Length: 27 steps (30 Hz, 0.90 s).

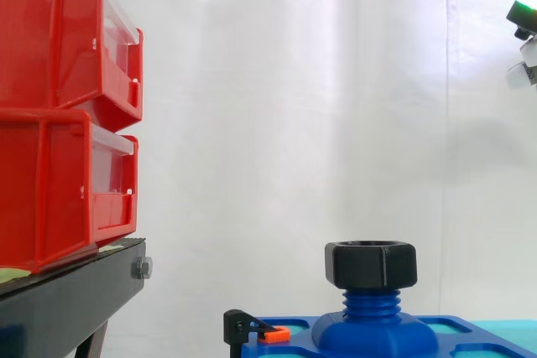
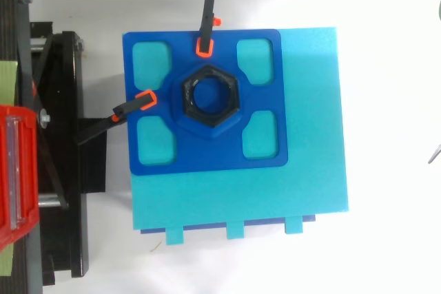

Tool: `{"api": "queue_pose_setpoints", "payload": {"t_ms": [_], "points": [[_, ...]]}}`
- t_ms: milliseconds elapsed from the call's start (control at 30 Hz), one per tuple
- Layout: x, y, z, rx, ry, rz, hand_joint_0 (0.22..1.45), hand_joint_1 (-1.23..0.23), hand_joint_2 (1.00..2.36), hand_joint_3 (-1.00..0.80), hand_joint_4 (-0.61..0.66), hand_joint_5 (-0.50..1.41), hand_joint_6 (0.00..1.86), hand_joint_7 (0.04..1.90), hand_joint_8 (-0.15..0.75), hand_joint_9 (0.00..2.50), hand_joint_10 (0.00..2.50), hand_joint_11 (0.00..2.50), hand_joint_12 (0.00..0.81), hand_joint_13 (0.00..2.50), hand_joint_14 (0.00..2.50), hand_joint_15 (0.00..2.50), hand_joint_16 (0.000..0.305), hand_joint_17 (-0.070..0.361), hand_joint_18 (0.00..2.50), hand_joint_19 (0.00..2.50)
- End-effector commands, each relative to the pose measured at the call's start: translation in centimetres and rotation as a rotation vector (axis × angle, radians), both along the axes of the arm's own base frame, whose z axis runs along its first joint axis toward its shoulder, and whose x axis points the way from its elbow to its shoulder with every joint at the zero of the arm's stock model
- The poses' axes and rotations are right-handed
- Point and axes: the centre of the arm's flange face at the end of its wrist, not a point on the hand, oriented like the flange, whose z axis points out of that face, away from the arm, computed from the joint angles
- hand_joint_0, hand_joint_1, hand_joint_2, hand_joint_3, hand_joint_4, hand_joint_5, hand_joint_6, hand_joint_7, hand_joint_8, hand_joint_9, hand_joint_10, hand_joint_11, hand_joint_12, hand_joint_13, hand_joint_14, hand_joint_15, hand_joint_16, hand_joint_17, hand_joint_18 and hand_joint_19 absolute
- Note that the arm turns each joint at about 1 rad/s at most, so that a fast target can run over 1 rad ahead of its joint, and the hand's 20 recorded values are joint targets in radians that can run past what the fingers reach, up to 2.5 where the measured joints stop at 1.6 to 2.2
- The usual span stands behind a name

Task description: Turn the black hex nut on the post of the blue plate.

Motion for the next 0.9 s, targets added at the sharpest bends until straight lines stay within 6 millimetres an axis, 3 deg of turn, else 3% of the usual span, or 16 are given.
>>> {"api": "queue_pose_setpoints", "payload": {"t_ms": [0, 367, 867], "points": [[-0.1, -0.1, 0.0, 0.0, 0.001, -0.003, 0.46, -0.44, 1.0, -0.5, 0.11, -0.27, 0.5, 0.77, 0.24, 0.23, 0.01, 0.15, 0.349, 0.0, 0.0, 0.0, 0.056, 0.127, 0.0, 0.0], [0.2, 0.1, -0.1, -0.002, -0.006, -0.006, 0.47, -0.48, 1.0, -0.5, 0.12, -0.26, 0.5, 0.78, 0.24, 0.24, 0.01, 0.16, 0.344, 0.0, 0.0, 0.0, 0.053, 0.12, 0.0, 0.0], [3.6, 0.7, -2.4, -0.081, -0.028, -0.083, 0.47, -0.49, 1.0, -0.5, 0.12, -0.26, 0.5, 0.78, 0.237, 0.24, 0.01, 0.16, 0.342, 0.0, 0.0, 0.0, 0.052, 0.116, 0.0, 0.0]]}}
